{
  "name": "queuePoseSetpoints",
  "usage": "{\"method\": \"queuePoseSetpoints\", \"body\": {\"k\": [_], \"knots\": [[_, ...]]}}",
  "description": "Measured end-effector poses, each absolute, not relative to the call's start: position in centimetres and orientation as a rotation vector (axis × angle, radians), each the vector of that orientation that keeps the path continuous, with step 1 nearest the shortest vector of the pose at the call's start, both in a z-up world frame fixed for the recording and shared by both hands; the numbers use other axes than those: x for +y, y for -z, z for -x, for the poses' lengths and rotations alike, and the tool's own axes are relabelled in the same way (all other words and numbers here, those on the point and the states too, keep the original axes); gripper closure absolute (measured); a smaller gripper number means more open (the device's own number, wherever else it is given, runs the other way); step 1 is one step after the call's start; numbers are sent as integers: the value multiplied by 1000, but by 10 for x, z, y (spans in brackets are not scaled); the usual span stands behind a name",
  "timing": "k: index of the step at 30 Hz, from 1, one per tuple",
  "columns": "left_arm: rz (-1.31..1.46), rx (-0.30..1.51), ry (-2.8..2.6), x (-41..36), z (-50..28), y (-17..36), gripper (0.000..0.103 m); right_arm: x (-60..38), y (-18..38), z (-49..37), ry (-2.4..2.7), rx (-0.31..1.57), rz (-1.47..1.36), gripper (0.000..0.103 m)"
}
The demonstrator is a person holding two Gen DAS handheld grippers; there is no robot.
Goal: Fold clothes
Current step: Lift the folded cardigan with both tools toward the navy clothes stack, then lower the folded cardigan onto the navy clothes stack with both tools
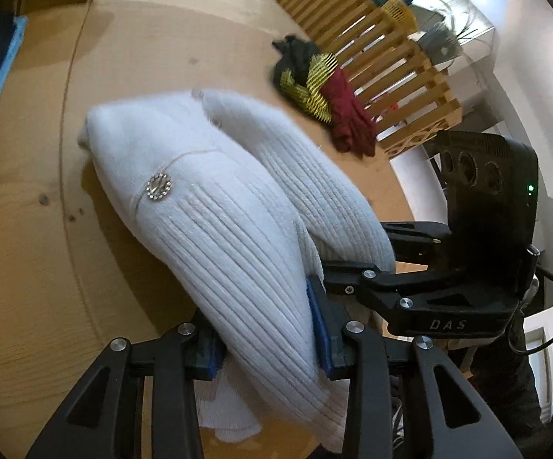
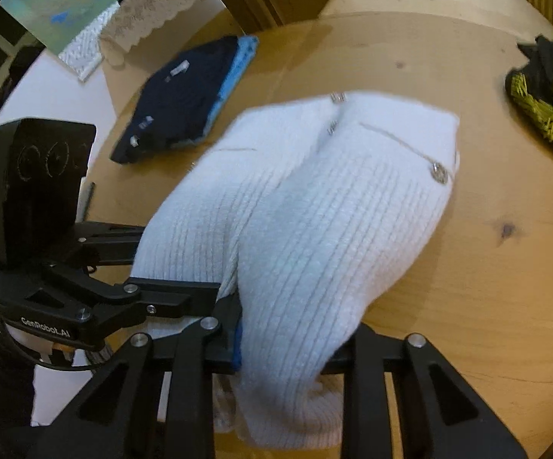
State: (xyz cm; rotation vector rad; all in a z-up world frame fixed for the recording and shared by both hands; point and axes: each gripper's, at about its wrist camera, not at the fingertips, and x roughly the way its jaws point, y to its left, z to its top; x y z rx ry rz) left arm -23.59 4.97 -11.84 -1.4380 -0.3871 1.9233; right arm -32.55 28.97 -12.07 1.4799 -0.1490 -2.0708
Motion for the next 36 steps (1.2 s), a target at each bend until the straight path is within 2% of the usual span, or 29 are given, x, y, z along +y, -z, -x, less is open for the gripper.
{"method": "queuePoseSetpoints", "body": {"k": [11,19,24,28,32,34,36], "knots": [[1267,-404,-2069,-24,235,36,69,232,38,326,2146,-46,-1294,79],[1099,-415,-2238,-113,251,-29,69,145,-30,352,2196,27,-1092,79],[1039,-414,-2350,-175,277,-49,69,73,-56,376,2214,70,-979,79],[1024,-415,-2422,-222,309,-46,69,12,-64,394,2216,87,-921,79],[1033,-364,-2458,-254,344,-18,69,-41,-45,417,2220,123,-902,79],[1078,-331,-2438,-267,362,20,67,-58,-12,433,2202,140,-946,79],[1270,-382,-2387,-277,381,83,68,-70,41,448,2159,155,-1087,79]]}}
